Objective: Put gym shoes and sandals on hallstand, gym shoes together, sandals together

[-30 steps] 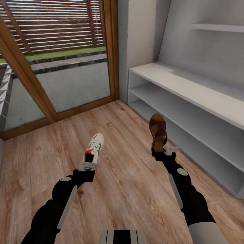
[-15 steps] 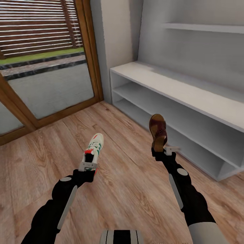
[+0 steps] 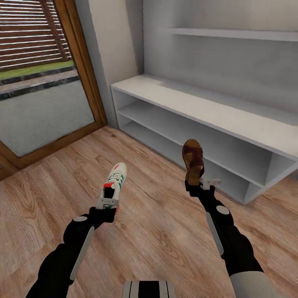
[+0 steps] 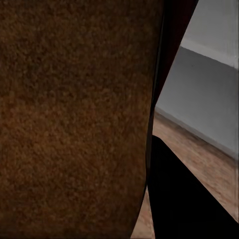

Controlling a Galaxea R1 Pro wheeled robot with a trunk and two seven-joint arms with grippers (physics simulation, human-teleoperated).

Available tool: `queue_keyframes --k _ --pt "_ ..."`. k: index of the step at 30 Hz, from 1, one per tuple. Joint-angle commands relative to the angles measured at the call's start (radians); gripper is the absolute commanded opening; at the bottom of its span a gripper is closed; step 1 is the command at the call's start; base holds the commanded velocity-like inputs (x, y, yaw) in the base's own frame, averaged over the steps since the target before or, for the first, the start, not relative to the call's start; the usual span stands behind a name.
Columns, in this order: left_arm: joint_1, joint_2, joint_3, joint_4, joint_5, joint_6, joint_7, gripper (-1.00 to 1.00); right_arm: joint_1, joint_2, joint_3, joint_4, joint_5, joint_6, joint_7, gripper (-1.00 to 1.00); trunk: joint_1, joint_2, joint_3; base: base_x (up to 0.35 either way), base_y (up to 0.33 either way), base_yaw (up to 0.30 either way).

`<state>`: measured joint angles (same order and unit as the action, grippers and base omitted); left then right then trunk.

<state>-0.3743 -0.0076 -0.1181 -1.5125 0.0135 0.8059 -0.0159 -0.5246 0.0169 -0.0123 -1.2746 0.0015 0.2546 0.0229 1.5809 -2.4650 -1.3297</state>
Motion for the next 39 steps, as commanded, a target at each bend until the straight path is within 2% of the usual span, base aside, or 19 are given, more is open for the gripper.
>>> queue_keyframes --k 1,39 --pt "0.0 0.0 0.0 0.0 0.0 0.0 -0.001 -1.0 0.0 0.0 0.0 0.0 -0.003 0.0 -0.001 -1.0 0.0 0.0 0.0 -0.012 0.017 -0.3" --pt "0.0 0.0 0.0 0.0 0.0 0.0 -0.001 -1.0 0.0 0.0 0.0 0.0 -0.003 0.0 -0.001 -1.0 0.0 0.0 0.0 -0.03 0.03 -0.3"
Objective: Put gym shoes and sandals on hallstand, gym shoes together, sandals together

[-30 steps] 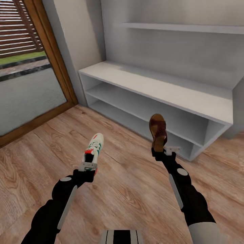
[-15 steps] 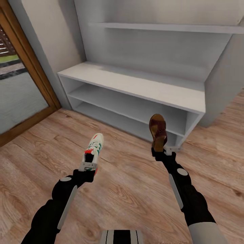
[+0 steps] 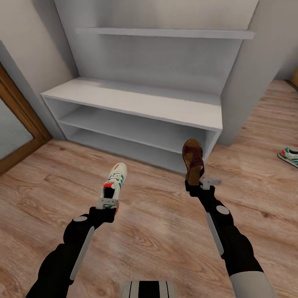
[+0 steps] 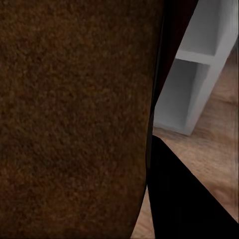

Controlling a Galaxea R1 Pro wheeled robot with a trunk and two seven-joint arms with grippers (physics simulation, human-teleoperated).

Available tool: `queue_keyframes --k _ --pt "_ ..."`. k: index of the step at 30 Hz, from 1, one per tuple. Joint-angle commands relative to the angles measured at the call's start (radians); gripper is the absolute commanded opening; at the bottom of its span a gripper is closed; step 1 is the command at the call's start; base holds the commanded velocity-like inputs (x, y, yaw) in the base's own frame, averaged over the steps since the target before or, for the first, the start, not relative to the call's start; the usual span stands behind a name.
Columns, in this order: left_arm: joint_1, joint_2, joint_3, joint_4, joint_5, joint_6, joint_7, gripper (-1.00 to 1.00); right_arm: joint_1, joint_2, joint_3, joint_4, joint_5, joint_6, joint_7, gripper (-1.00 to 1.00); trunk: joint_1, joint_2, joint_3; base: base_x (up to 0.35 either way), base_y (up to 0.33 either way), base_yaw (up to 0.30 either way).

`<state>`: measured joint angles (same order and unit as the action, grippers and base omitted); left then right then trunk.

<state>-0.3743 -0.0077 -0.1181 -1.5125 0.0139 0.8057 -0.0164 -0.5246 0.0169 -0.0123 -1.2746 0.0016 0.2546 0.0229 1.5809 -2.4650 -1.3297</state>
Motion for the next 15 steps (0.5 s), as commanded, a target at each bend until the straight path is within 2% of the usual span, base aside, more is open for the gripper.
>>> queue_keyframes --k 1,15 --pt "0.0 0.0 0.0 0.0 0.0 0.0 0.0 -1.0 0.0 0.0 0.0 0.0 -0.003 0.0 -0.001 -1.0 0.0 0.0 0.0 -0.059 0.065 -0.3" --pt "0.0 0.0 0.0 0.0 0.0 0.001 0.0 -1.0 0.0 0.0 0.0 0.0 -0.003 0.0 -0.001 -1.0 0.0 0.0 0.0 -0.007 0.008 -0.3"
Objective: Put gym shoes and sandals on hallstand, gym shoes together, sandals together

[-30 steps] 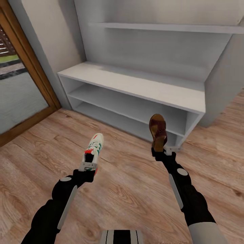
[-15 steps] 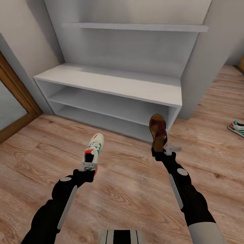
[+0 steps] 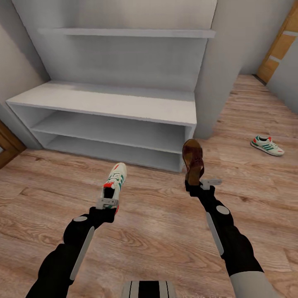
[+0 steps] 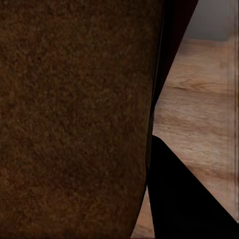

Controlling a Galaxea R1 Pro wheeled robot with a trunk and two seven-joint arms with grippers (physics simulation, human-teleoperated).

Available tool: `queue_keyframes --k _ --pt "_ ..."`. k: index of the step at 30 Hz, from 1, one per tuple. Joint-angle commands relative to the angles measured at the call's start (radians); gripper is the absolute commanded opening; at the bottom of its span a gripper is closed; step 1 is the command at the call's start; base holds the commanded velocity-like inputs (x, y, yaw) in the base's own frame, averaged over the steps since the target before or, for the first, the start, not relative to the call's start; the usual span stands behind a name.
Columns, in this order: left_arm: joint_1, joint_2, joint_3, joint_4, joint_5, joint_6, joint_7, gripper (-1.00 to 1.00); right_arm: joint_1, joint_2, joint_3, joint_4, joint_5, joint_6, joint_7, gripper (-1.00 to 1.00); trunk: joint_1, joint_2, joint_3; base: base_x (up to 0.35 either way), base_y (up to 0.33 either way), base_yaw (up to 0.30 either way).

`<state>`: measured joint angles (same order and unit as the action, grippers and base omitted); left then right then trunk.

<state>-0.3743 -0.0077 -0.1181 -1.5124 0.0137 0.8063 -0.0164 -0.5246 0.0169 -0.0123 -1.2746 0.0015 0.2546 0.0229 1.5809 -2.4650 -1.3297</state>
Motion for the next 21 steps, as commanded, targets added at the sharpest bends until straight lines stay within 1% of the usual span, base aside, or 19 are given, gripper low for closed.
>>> queue_keyframes --k 1,14,17,21 --pt "0.0 0.0 0.0 0.0 0.0 0.0 0.0 -1.0 0.0 0.0 0.0 0.0 -0.003 0.0 -0.001 -1.0 0.0 0.0 0.0 0.0 0.0 -0.3" --pt "0.0 0.0 0.0 0.0 0.0 0.0 0.0 -1.0 0.0 0.0 0.0 0.0 -0.002 0.0 -0.001 -1.0 0.0 0.0 0.0 0.0 0.0 -0.294" --pt "0.0 0.0 0.0 0.0 0.0 0.0 0.0 -1.0 0.0 0.0 0.0 0.0 -0.002 0.0 -0.001 -1.0 0.0 0.0 0.0 0.0 0.0 -0.126" --pt "0.0 0.0 0.0 0.0 -0.001 -0.001 0.001 -1.0 0.0 0.0 0.0 0.0 -0.002 0.0 -0.001 -1.0 0.0 0.0 0.0 0.0 0.0 -0.026"
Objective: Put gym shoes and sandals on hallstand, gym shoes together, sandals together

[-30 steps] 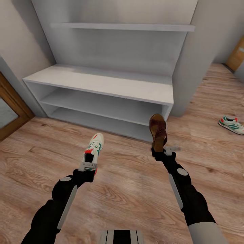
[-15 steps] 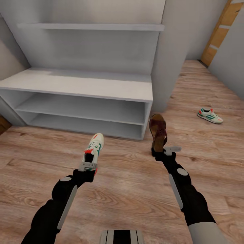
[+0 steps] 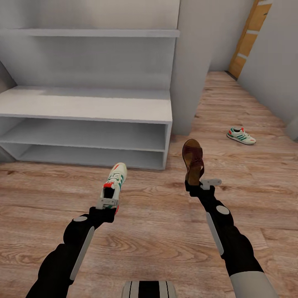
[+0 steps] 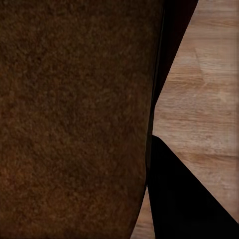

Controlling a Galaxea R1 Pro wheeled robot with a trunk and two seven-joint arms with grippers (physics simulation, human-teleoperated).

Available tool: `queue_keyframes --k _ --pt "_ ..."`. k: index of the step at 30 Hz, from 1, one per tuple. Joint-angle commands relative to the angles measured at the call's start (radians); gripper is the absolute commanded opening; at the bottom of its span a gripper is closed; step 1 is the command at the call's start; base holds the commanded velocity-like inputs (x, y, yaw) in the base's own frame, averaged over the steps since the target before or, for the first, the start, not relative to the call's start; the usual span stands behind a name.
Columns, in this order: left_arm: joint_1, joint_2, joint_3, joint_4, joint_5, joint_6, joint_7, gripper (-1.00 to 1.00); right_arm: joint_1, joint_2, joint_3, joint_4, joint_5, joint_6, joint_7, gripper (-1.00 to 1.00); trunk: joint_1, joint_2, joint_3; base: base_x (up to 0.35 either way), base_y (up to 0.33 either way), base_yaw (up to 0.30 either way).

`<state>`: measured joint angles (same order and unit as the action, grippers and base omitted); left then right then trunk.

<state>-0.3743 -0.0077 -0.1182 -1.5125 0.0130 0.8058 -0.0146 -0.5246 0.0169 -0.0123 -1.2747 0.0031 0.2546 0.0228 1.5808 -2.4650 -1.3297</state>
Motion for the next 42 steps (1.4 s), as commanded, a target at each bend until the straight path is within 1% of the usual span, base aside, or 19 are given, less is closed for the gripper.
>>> queue_keyframes --k 1,11,14,15,17,21,23,25,26,28,29,30,31,33,35,37,39,42 --pt "0.0 0.0 0.0 0.0 0.0 0.0 -0.001 -1.0 0.0 0.0 0.0 0.0 -0.003 0.0 -0.001 -1.0 0.0 0.0 0.0 0.0 0.0 -0.004" --pt "0.0 0.001 0.003 0.0 0.0 0.0 -0.001 -1.0 0.0 -0.003 -0.001 0.0 -0.004 0.0 -0.001 -1.0 0.0 0.0 0.0 0.0 0.0 0.0" --pt "-0.001 0.001 0.015 0.0 0.0 0.0 0.0 -1.0 0.0 -0.003 -0.001 0.0 -0.003 0.0 -0.001 -1.0 0.0 0.0 0.0 0.0 0.0 0.0" --pt "-0.001 0.001 0.029 0.0 0.0 0.001 0.0 -1.0 0.0 -0.003 -0.001 -0.001 -0.002 0.001 -0.001 -1.0 0.0 0.0 0.0 0.0 0.0 0.0" --pt "-0.005 0.001 0.073 0.002 0.001 0.002 0.0 -1.0 0.0 -0.004 -0.002 -0.003 -0.003 0.012 -0.001 -1.0 0.0 0.0 0.0 0.0 0.0 0.0" --pt "-0.02 0.003 0.197 0.005 0.002 0.007 -0.002 -1.0 0.0 -0.006 -0.004 -0.005 -0.003 0.073 -0.001 -1.0 0.0 0.0 0.0 0.0 0.0 0.0" --pt "-0.064 0.004 0.236 0.006 0.002 0.009 -0.003 -1.0 0.0 -0.008 -0.005 -0.006 -0.003 0.1 -0.001 -1.0 0.0 0.0 0.0 0.0 0.0 0.0" --pt "-0.106 0.007 0.256 0.006 0.001 0.011 -0.004 -1.0 0.0 -0.009 -0.006 -0.006 -0.003 0.12 -0.001 -1.0 0.0 0.0 0.0 0.0 0.0 0.0" --pt "-0.143 0.012 0.261 0.006 0.002 0.012 -0.004 -1.0 0.0 -0.009 -0.006 -0.006 -0.003 0.126 -0.001 -1.0 0.0 0.0 0.0 0.0 0.0 0.0" --pt "-0.189 0.019 0.261 0.016 0.002 0.013 -0.005 -1.0 0.0 -0.009 -0.007 -0.006 -0.003 0.129 -0.001 -1.0 0.0 0.0 0.0 0.0 0.0 0.0" --pt "-0.22 0.022 0.259 0.034 0.001 0.013 -0.005 -1.0 0.0 -0.009 -0.007 -0.006 -0.003 0.129 -0.001 -1.0 0.0 0.0 0.0 0.0 0.0 0.0" --pt "-0.27 0.024 0.258 0.088 0.001 0.014 -0.006 -1.0 0.0 -0.009 -0.007 -0.006 -0.003 0.13 -0.001 -1.0 0.0 0.0 0.0 0.0 0.0 0.0" --pt "-0.291 0.024 0.258 0.113 0.001 0.014 -0.01 -1.0 0.0 -0.009 -0.008 -0.006 -0.003 0.13 -0.001 -1.0 0.0 0.0 0.0 0.0 0.0 0.0" --pt "-0.327 0.024 0.258 0.167 0.001 0.013 -0.05 -1.0 0.0 -0.009 -0.008 -0.006 -0.003 0.13 -0.001 -1.0 0.0 0.0 0.0 0.0 0.0 0.0" --pt "-0.365 0.024 0.26 0.216 0.0 0.013 -0.122 -1.0 0.0 -0.009 -0.008 -0.006 -0.003 0.13 -0.001 -1.0 0.0 0.0 0.0 0.0 0.0 0.0" --pt "-0.402 0.024 0.261 0.255 -0.003 0.013 -0.172 -1.0 0.0 -0.009 -0.008 -0.006 -0.003 0.13 -0.001 -1.0 0.0 0.0 0.0 0.0 0.0 0.0" --pt "-0.437 0.025 0.261 0.292 -0.007 0.013 -0.193 -1.0 0.0 -0.009 -0.008 -0.006 -0.003 0.13 -0.001 -1.0 0.0 0.0 0.0 0.0 0.0 0.0" --pt "-0.498 0.025 0.26 0.365 -0.01 0.013 -0.204 -1.0 0.0 -0.009 -0.008 -0.006 -0.003 0.13 -0.001 -1.0 0.0 0.0 0.0 0.0 0.0 0.0"
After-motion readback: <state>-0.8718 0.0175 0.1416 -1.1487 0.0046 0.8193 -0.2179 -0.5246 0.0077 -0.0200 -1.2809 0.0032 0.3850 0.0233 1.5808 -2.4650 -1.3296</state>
